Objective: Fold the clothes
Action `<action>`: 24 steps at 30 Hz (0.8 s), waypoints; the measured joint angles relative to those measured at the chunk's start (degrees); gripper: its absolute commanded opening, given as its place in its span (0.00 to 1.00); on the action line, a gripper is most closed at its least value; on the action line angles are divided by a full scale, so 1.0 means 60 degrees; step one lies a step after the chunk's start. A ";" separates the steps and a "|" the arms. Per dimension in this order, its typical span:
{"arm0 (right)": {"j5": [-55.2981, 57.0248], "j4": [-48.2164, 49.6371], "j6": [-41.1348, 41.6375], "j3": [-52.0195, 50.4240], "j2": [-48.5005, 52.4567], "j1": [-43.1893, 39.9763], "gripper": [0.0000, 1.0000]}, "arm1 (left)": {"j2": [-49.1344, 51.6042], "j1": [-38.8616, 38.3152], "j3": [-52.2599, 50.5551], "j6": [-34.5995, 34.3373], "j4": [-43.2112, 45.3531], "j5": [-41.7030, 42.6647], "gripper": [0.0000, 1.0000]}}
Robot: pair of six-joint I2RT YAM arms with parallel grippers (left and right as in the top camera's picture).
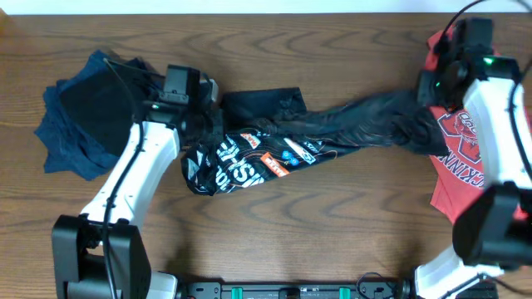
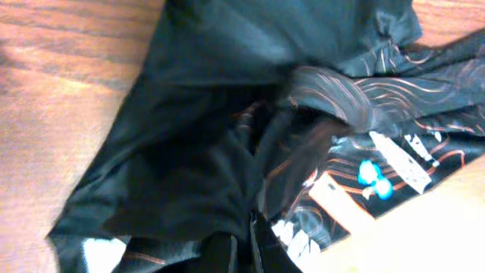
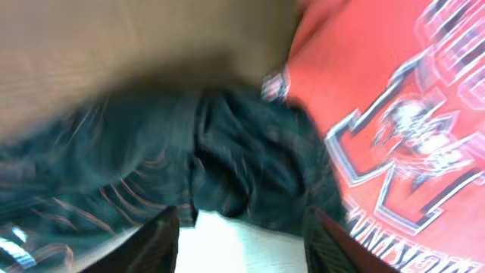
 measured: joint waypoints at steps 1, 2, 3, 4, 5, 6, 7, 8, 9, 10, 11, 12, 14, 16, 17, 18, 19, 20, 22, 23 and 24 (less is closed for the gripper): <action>-0.0007 -0.0200 0.0029 -0.0033 0.0171 0.0000 0.50 | 0.0007 -0.0018 -0.0113 0.0000 0.0142 -0.0036 0.06; -0.0040 -0.0437 0.0051 -0.0076 0.0302 0.0000 0.49 | 0.0011 -0.0022 -0.0193 0.0000 0.0248 -0.0047 0.06; -0.0076 -0.0696 0.0076 -0.0120 0.0382 0.0000 0.49 | 0.0011 -0.0022 -0.0233 0.0000 0.0280 -0.0066 0.06; -0.0124 -0.0900 0.0091 -0.0146 0.0404 0.0004 0.49 | 0.0011 -0.0022 -0.0255 0.0000 0.0306 -0.0080 0.06; -0.0193 -0.1111 0.0087 -0.0149 0.0404 0.0015 0.49 | 0.0011 -0.0022 -0.0266 0.0000 0.0328 -0.0084 0.06; -0.0306 -0.1300 0.0036 -0.0149 0.0390 0.0029 0.49 | 0.0011 -0.0022 -0.0266 0.0000 0.0342 -0.0109 0.06; -0.0423 -0.1450 -0.0036 -0.0146 0.0382 0.0062 0.49 | 0.0011 -0.0022 -0.0270 0.0000 0.0346 -0.0113 0.06; -0.0594 -0.1665 -0.0164 -0.0149 0.0379 0.0117 0.48 | 0.0011 -0.0022 -0.0270 -0.0004 0.0346 -0.0117 0.06; -0.0725 -0.1770 -0.0255 -0.0157 0.0379 0.0182 0.48 | 0.0011 -0.0022 -0.0270 0.0000 0.0342 -0.0120 0.06; -0.0823 -0.1829 -0.0342 -0.0168 0.0379 0.0262 0.48 | 0.0011 -0.0022 -0.0270 0.0000 0.0342 -0.0138 0.06; -0.0933 -0.1825 -0.0459 -0.0208 0.0375 0.0386 0.47 | 0.0011 -0.0022 -0.0270 -0.0004 0.0342 -0.0149 0.06; -0.1016 -0.1763 -0.0535 -0.0295 0.0364 0.0510 0.47 | 0.0011 -0.0022 -0.0270 -0.0004 0.0339 -0.0153 0.06; -0.1137 -0.1468 -0.0637 -0.0579 0.0346 0.0725 0.47 | 0.0011 -0.0022 -0.0270 0.0000 0.0310 -0.0153 0.06; -0.1213 -0.1115 -0.0659 -0.1009 0.0346 0.0918 0.48 | 0.0011 -0.0022 -0.0270 0.0000 0.0248 -0.0153 0.06; -0.1220 -0.0878 -0.0648 -0.1271 0.0346 0.1002 0.48 | 0.0011 -0.0022 -0.0270 -0.0004 0.0215 -0.0157 0.06; -0.1220 -0.0670 -0.0616 -0.1526 0.0346 0.1060 0.48 | 0.0011 -0.0022 -0.0270 -0.0004 0.0175 -0.0160 0.06; -0.1213 -0.0463 -0.0543 -0.1745 0.0346 0.1089 0.48 | 0.0011 -0.0022 -0.0270 0.0000 0.0146 -0.0160 0.06; -0.1198 -0.0273 -0.0455 -0.1971 0.0346 0.1100 0.48 | 0.0011 -0.0022 -0.0270 -0.0004 0.0120 -0.0164 0.06; -0.1115 0.0131 -0.0229 -0.2350 0.0346 0.1096 0.48 | 0.0011 -0.0022 -0.0270 0.0000 0.0076 -0.0186 0.06; -0.1089 0.0313 -0.0127 -0.2499 0.0346 0.1093 0.47 | 0.0011 -0.0022 -0.0270 0.0000 0.0047 -0.0186 0.06; -0.1064 0.0517 -0.0033 -0.2641 0.0346 0.1093 0.47 | 0.0011 -0.0022 -0.0270 0.0000 0.0029 -0.0186 0.06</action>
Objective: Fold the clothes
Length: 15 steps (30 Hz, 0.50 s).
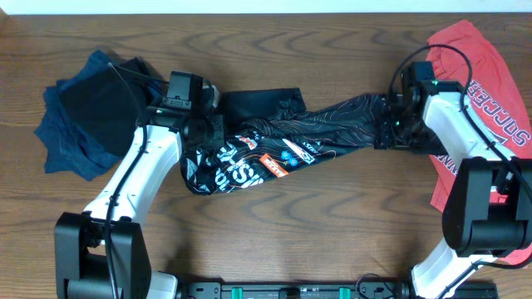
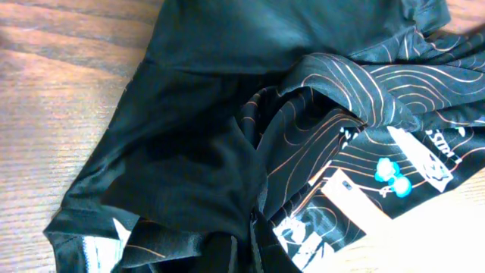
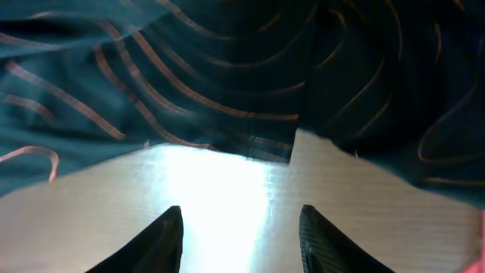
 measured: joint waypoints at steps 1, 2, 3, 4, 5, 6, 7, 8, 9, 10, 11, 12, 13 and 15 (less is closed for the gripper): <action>0.0015 0.0222 0.0117 -0.0149 0.0000 0.0004 0.47 | 0.0000 0.0000 0.0000 0.0000 -0.0029 0.0000 0.06; 0.0033 0.0372 0.0222 -0.0262 0.0000 0.0004 0.47 | 0.0000 0.0000 -0.0004 0.0000 -0.0051 0.0000 0.06; 0.0036 0.0488 0.0328 -0.0361 0.0000 0.0004 0.47 | 0.0000 0.0000 -0.0004 0.0000 -0.0055 0.0000 0.06; 0.0044 0.0659 0.0437 -0.0484 0.0000 0.0004 0.46 | 0.0000 0.0000 -0.0004 0.0000 -0.0058 0.0000 0.06; 0.0055 0.0885 0.0597 -0.0634 0.0000 0.0004 0.46 | 0.0000 0.0000 -0.0004 0.0000 -0.0058 0.0004 0.06; 0.0073 0.0965 0.0648 -0.0688 0.0000 0.0004 0.46 | 0.0000 0.0000 -0.0004 0.0000 -0.0055 -0.0004 0.06; 0.0076 0.1126 0.0725 -0.0790 0.0000 0.0004 0.45 | 0.0000 0.0000 -0.0004 0.0000 -0.0058 0.0000 0.06; 0.0084 0.1260 0.0823 -0.0878 0.0000 0.0004 0.46 | 0.0000 0.0000 -0.0004 0.0000 -0.0062 0.0000 0.06; 0.0106 0.1413 0.0903 -0.0958 0.0000 0.0004 0.45 | 0.0000 0.0000 -0.0004 0.0000 -0.0062 0.0000 0.06; 0.0109 0.1545 0.0984 -0.1020 0.0000 0.0004 0.45 | 0.0000 0.0000 -0.0004 -0.0004 -0.0062 0.0000 0.06; 0.0113 0.1727 0.1075 -0.1086 0.0000 0.0004 0.45 | 0.0000 0.0000 -0.0004 0.0000 -0.0066 0.0000 0.06; 0.0117 0.1840 0.1129 -0.1107 0.0000 0.0004 0.45 | 0.0000 0.0000 -0.0004 0.0000 -0.0066 0.0000 0.06; 0.0120 0.1978 0.1206 -0.1129 0.0000 0.0004 0.45 | 0.0000 0.0000 -0.0004 0.0000 -0.0066 0.0000 0.06; 0.0131 0.2160 0.1355 -0.1147 0.0000 0.0004 0.45 | 0.0000 0.0000 -0.0004 0.0000 -0.0069 0.0000 0.06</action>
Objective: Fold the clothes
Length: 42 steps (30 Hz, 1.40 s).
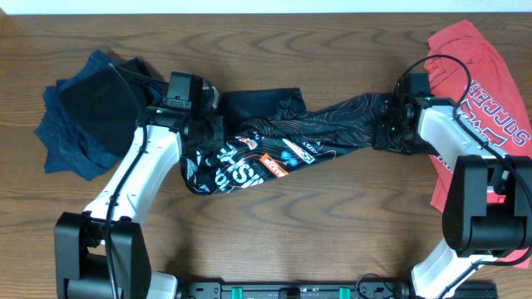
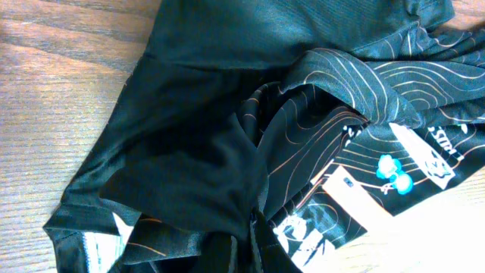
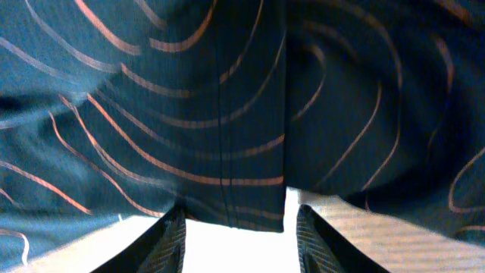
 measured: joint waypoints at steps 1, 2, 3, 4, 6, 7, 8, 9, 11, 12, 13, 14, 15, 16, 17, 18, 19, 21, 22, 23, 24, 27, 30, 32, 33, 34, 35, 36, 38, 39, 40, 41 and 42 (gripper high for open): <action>0.0007 0.0084 0.0076 -0.0004 0.0000 0.0000 0.45 | 0.0000 0.0000 0.0000 0.0000 0.0000 0.0000 0.06; 0.0007 0.0131 0.0138 -0.0004 0.0000 0.0000 0.45 | 0.0000 0.0000 0.0000 0.0000 0.0000 0.0000 0.06; 0.0007 0.0189 0.0186 -0.0004 0.0000 0.0000 0.45 | 0.0000 0.0000 0.0000 0.0000 -0.0004 0.0000 0.06; 0.0007 0.0237 0.0233 -0.0004 0.0000 0.0000 0.45 | 0.0000 0.0000 0.0000 0.0000 -0.0004 0.0000 0.06; 0.0007 0.0273 0.0280 -0.0007 0.0000 0.0000 0.45 | 0.0000 0.0000 0.0000 0.0000 -0.0004 0.0000 0.06; 0.0007 0.0277 0.0306 -0.0007 0.0000 0.0000 0.44 | 0.0000 0.0000 0.0000 0.0000 -0.0004 0.0000 0.06; 0.0007 0.0288 0.0317 -0.0015 0.0000 0.0000 0.42 | 0.0000 0.0000 0.0000 0.0000 -0.0004 0.0000 0.06; 0.0007 0.0291 0.0321 -0.0022 0.0000 0.0000 0.41 | 0.0000 0.0000 0.0000 0.0000 -0.0004 0.0000 0.06; 0.0000 0.0288 0.0361 -0.0047 0.0000 0.0000 0.35 | 0.0000 0.0000 0.0000 -0.0004 -0.0004 0.0000 0.06; -0.0018 0.0288 0.0364 -0.0055 0.0000 0.0000 0.31 | 0.0000 0.0000 0.0000 0.0000 -0.0004 0.0000 0.06; -0.0029 0.0262 0.0379 -0.0062 0.0000 0.0000 0.27 | 0.0000 0.0000 0.0000 -0.0004 -0.0004 0.0000 0.06; -0.0029 0.0244 0.0408 -0.0062 0.0000 0.0000 0.21 | 0.0000 0.0000 0.0000 0.0000 -0.0004 0.0000 0.06; -0.0036 0.0229 0.0415 -0.0062 0.0000 0.0000 0.17 | 0.0000 0.0000 0.0000 0.0000 -0.0004 0.0000 0.06; -0.0033 0.0211 0.0437 -0.0066 0.0000 0.0000 0.12 | 0.0000 0.0000 0.0000 0.0000 -0.0007 0.0000 0.06; -0.0033 0.0189 0.0444 -0.0066 0.0000 0.0000 0.06 | 0.0000 0.0000 0.0000 0.0000 -0.0007 0.0000 0.06; -0.0036 0.0186 0.0466 -0.0066 0.0000 0.0000 0.01 | 0.0000 0.0000 0.0000 0.0000 -0.0007 0.0000 0.06; -0.0036 0.0186 0.0466 -0.0066 0.0000 0.0000 0.01 | 0.0000 0.0000 0.0000 0.0000 -0.0007 0.0000 0.06; -0.0044 0.0182 0.0510 -0.0066 0.0000 0.0000 0.01 | 0.0000 0.0000 0.0000 0.0000 -0.0007 0.0004 0.06; -0.0044 0.0186 0.0510 -0.0066 0.0000 0.0000 0.01 | 0.0000 0.0000 0.0000 0.0000 -0.0007 0.0000 0.06; -0.0044 0.0182 0.0510 -0.0066 0.0000 0.0000 0.01 | 0.0000 0.0000 0.0000 0.0000 -0.0007 0.0000 0.06; -0.0044 0.0182 0.0510 -0.0066 0.0000 0.0000 0.01 | 0.0000 0.0000 0.0000 0.0000 -0.0007 0.0000 0.06; -0.0051 0.0182 0.0514 -0.0066 0.0000 0.0000 0.01 | 0.0000 0.0000 0.0000 0.0000 -0.0007 0.0000 0.06; -0.0291 0.0102 0.0481 -0.0066 0.0000 0.0000 0.01 | 0.0000 0.0000 0.0000 0.0000 -0.0007 0.0000 0.06; -0.0710 -0.0208 0.0404 -0.0069 -0.0004 0.0000 0.01 | 0.0000 0.0000 0.0000 0.0000 -0.0007 0.0000 0.06; -0.0943 -0.0408 0.0368 -0.0069 -0.0015 0.0000 0.01 | 0.0000 0.0000 0.0000 0.0000 -0.0011 0.0000 0.06; -0.1173 -0.0714 0.0335 -0.0073 -0.0033 0.0000 0.01 | 0.0000 0.0000 0.0000 0.0000 -0.0015 0.0000 0.06; -0.1395 -0.1104 0.0328 -0.0076 -0.0073 0.0000 0.01 | 0.0000 0.0000 0.0000 0.0000 -0.0018 0.0000 0.06; -0.1472 -0.1257 0.0331 -0.0084 -0.0095 0.0000 0.01 | 0.0000 0.0000 0.0000 0.0000 -0.0025 0.0000 0.06; -0.1497 -0.1705 0.0368 -0.0091 -0.0146 0.0000 0.02 | 0.0000 0.0000 0.0000 0.0000 -0.0022 0.0000 0.06; -0.1453 -0.1807 0.0415 -0.0095 -0.0149 0.0000 0.07 | 0.0000 0.0000 0.0000 0.0000 -0.0022 0.0000 0.06; -0.1370 -0.1818 0.0481 -0.0102 -0.0149 0.0000 0.16 | 0.0000 0.0000 0.0000 0.0000 -0.0018 0.0000 0.06; -0.1275 -0.1800 0.0539 -0.0109 -0.0149 0.0000 0.19 | 0.0000 0.0000 0.0000 0.0000 -0.0018 -0.0004 0.06; -0.1220 -0.1756 0.0576 -0.0109 -0.0149 0.0000 0.20 | 0.0000 0.0000 0.0000 0.0000 -0.0018 0.0000 0.06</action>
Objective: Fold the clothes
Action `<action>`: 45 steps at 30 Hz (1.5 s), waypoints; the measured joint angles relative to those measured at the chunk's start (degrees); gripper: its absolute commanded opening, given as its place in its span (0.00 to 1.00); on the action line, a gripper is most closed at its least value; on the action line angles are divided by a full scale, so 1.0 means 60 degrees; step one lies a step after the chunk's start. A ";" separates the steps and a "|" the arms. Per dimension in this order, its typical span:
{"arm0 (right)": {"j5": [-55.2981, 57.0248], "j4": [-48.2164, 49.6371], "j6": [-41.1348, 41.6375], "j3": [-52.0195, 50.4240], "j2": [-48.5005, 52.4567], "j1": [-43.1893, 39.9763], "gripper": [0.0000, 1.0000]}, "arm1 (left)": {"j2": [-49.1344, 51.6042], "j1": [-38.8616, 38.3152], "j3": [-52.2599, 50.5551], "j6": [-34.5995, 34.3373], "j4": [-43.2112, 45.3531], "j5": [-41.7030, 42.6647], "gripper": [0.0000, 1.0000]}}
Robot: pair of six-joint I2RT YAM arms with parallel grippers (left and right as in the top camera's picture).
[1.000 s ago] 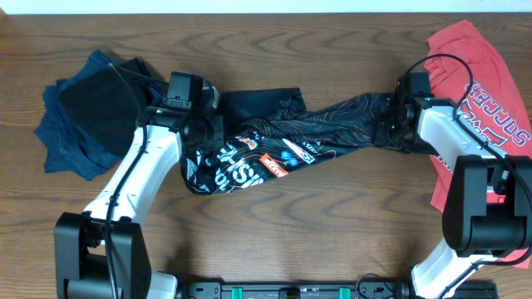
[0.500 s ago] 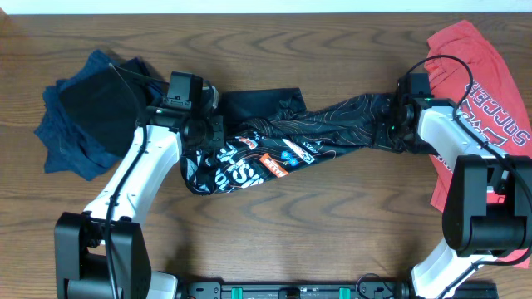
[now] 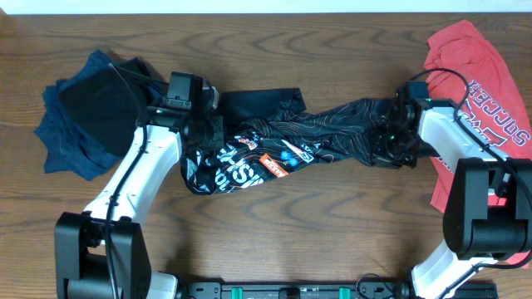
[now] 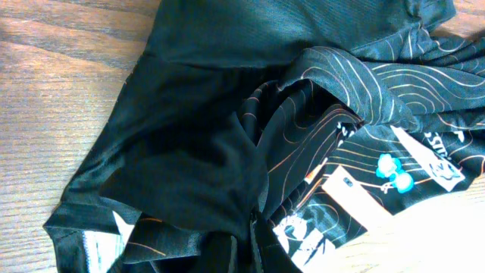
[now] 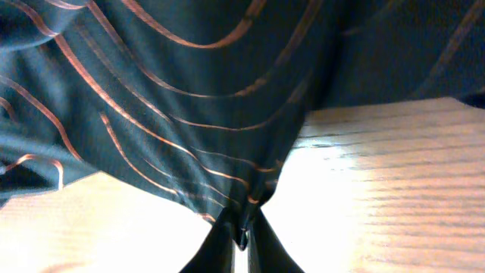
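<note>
A black printed jersey (image 3: 287, 137) with orange contour lines and white lettering lies stretched across the table's middle. My left gripper (image 3: 202, 129) is shut on its left end; in the left wrist view the cloth (image 4: 227, 136) bunches into the closed fingers at the bottom edge. My right gripper (image 3: 391, 149) is shut on the jersey's right end, and the right wrist view shows the striped fabric (image 5: 189, 98) pinched between the fingers (image 5: 227, 243) above the wood.
A dark blue garment (image 3: 87, 112) lies crumpled at the far left. A red T-shirt (image 3: 478, 91) with white lettering lies at the right edge, partly under the right arm. Bare wooden table (image 3: 291, 241) spreads along the front.
My right gripper went from open over the jersey's right end to shut on it, slightly nearer the front. The cloth there is now bunched. The left gripper has not moved.
My right gripper was open at the far right, over the red T-shirt's top edge. Then it stood open at the jersey's right end, then lower with fabric between its fingers, and now it pinches that end. My left gripper held the left end throughout.
</note>
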 measured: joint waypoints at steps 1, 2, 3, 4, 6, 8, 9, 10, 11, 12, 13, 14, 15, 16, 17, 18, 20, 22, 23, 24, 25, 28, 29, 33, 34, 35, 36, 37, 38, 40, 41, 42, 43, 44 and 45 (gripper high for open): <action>0.0044 0.0069 -0.0011 0.0000 0.0000 0.0000 0.21 | 0.0000 0.0000 0.0000 0.0000 -0.0004 0.0000 0.06; 0.0098 0.0157 0.0004 0.0000 0.0000 0.0000 0.24 | 0.0000 0.0000 0.0000 0.0000 0.0000 -0.0004 0.06; 0.0131 0.0219 0.0029 0.0000 0.0000 0.0000 0.31 | 0.0000 0.0000 0.0000 0.0000 -0.0004 -0.0004 0.06; 0.0157 0.0229 0.0076 0.0000 0.0000 0.0000 0.38 | 0.0000 0.0000 0.0000 -0.0004 -0.0004 -0.0004 0.06; 0.0200 0.0193 0.0084 0.0000 0.0000 0.0000 0.46 | 0.0000 0.0000 0.0000 0.0000 -0.0004 -0.0004 0.06; 0.0211 0.0178 0.0091 0.0000 0.0000 0.0000 0.47 | 0.0000 0.0000 0.0000 0.0000 -0.0004 0.0000 0.06; 0.0222 0.0186 0.0080 -0.0004 0.0000 0.0011 0.47 | 0.0000 0.0000 0.0000 -0.0004 -0.0004 0.0000 0.06; 0.0237 0.0197 0.0080 -0.0004 0.0000 0.0022 0.47 | 0.0000 0.0000 0.0000 0.0000 -0.0004 -0.0004 0.06; 0.0233 0.0215 0.0084 -0.0004 0.0000 0.0040 0.46 | 0.0000 0.0000 0.0000 0.0000 -0.0004 0.0000 0.06; 0.0237 0.0259 0.0080 -0.0022 -0.0004 0.0076 0.46 | 0.0000 0.0000 0.0000 0.0000 0.0000 0.0000 0.06; 0.0237 0.0317 0.0080 -0.0062 -0.0004 0.0117 0.46 | 0.0000 0.0000 0.0000 0.0000 -0.0004 0.0000 0.06; 0.0240 0.0412 0.0080 -0.0124 -0.0007 0.0168 0.45 | 0.0000 0.0000 0.0000 -0.0004 0.0000 -0.0004 0.06; 0.0237 0.0532 0.0084 -0.0219 -0.0015 0.0226 0.45 | 0.0000 0.0000 0.0000 0.0000 -0.0004 -0.0004 0.06; 0.0240 0.0670 0.0084 -0.0324 -0.0022 0.0288 0.43 | 0.0000 0.0000 0.0000 0.0000 -0.0004 -0.0004 0.06; 0.0237 0.0798 0.0098 -0.0444 -0.0022 0.0353 0.41 | 0.0000 0.0000 0.0000 0.0000 -0.0004 0.0000 0.06; 0.0259 0.0882 0.0113 -0.0525 -0.0036 0.0419 0.38 | 0.0000 0.0000 0.0000 0.0000 0.0000 -0.0004 0.06; 0.0291 0.1133 0.0193 -0.0652 -0.0131 0.0503 0.29 | 0.0000 0.0000 0.0000 -0.0004 -0.0004 0.0000 0.06; 0.0350 0.1228 0.0313 -0.0732 -0.0164 0.0528 0.16 | 0.0000 0.0000 0.0000 -0.0004 -0.0004 0.0000 0.06; 0.0357 0.1249 0.0339 -0.0750 -0.0164 0.0528 0.06 | 0.0000 0.0000 0.0000 -0.0004 -0.0004 0.0000 0.06; 0.0390 0.1271 0.0386 -0.0769 -0.0168 0.0528 0.01 | 0.0000 0.0000 0.0000 0.0000 -0.0004 0.0000 0.06; 0.0412 0.1282 0.0484 -0.0783 -0.0168 0.0528 0.01 | 0.0000 0.0000 0.0000 0.0000 -0.0004 -0.0004 0.06; 0.0419 0.1297 0.0477 -0.0801 -0.0171 0.0528 0.01 | 0.0000 0.0000 0.0000 0.0000 -0.0004 0.0000 0.06; 0.0430 0.1293 0.0477 -0.0801 -0.0171 0.0528 0.01 | 0.0000 0.0000 0.0000 0.0000 -0.0004 0.0000 0.06; 0.0463 0.1275 0.0477 -0.0801 -0.0171 0.0528 0.01 | 0.0000 0.0000 0.0000 0.0000 -0.0015 0.0000 0.06; 0.0481 0.1217 0.0477 -0.0801 -0.0171 0.0528 0.01 | 0.0000 0.0000 0.0000 0.0000 -0.0033 0.0000 0.06; 0.0510 0.1151 0.0477 -0.0801 -0.0171 0.0525 0.01 | 0.0000 0.0000 0.0000 0.0000 -0.0066 0.0000 0.06; 0.0583 0.1020 0.0481 -0.0794 -0.0175 0.0521 0.01 | 0.0000 0.0000 0.0000 0.0000 -0.0109 -0.0004 0.06; 0.0641 0.0867 0.0481 -0.0790 -0.0175 0.0514 0.01 | 0.0000 0.0000 0.0000 0.0000 -0.0182 0.0000 0.06; 0.0743 0.0703 0.0488 -0.0772 -0.0175 0.0481 0.01 | 0.0000 0.0000 0.0000 -0.0004 -0.0270 0.0000 0.06; 0.0965 0.0455 0.0503 -0.0758 -0.0175 0.0397 0.01 | 0.0000 0.0000 0.0000 -0.0004 -0.0470 0.0000 0.06; 0.1122 0.0335 0.0521 -0.0758 -0.0175 0.0306 0.01 | 0.0000 0.0000 0.0000 -0.0004 -0.0586 0.0000 0.06; 0.1260 0.0255 0.0546 -0.0754 -0.0175 0.0208 0.01 | 0.0000 0.0000 -0.0004 -0.0004 -0.0714 0.0000 0.06; 0.1435 0.0219 0.0576 -0.0754 -0.0175 0.0058 0.01 | 0.0000 -0.0004 -0.0004 -0.0004 -0.0871 0.0004 0.06; 0.1548 0.0211 0.0583 -0.0750 -0.0178 -0.0066 0.01 | 0.0000 -0.0004 -0.0004 0.0000 -0.1060 0.0007 0.06; 0.1661 0.0219 0.0601 -0.0747 -0.0189 -0.0193 0.01 | 0.0000 -0.0004 -0.0011 0.0000 -0.1275 0.0055 0.08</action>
